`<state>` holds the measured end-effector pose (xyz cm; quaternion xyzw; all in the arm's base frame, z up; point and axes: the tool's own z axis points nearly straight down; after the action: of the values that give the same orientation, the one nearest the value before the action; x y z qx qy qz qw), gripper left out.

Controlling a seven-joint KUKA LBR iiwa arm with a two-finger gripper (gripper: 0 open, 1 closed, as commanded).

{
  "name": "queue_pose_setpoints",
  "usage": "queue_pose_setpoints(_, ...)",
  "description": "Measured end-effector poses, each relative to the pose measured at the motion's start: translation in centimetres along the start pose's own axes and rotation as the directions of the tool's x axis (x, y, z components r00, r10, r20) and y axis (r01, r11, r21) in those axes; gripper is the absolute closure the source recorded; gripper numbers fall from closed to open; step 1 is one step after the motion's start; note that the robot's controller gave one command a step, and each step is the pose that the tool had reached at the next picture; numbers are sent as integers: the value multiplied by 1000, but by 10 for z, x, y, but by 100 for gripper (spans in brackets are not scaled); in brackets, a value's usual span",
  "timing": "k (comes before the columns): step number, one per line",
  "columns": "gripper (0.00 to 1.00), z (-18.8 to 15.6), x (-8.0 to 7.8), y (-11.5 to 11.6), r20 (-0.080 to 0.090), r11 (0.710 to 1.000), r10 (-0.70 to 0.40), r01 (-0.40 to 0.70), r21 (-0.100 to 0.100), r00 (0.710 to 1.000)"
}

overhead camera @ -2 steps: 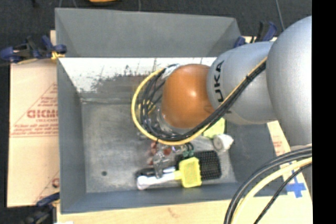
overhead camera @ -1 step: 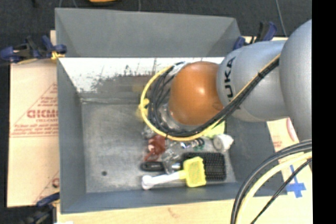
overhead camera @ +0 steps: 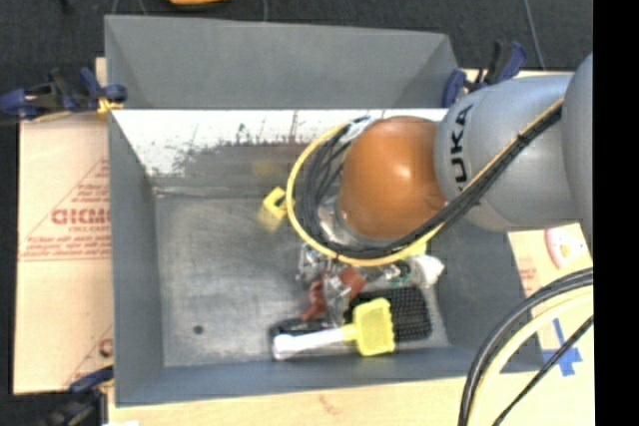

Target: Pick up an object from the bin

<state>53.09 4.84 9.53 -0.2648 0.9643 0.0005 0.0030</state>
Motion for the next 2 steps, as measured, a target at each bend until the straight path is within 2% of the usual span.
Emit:
queue_pose_setpoints(1,100,0,0,0,0,1000,0,0,0,1000)
queue_pose_setpoints(2,100,4,-34,-25,-4,1000,-22,22,-1,1000)
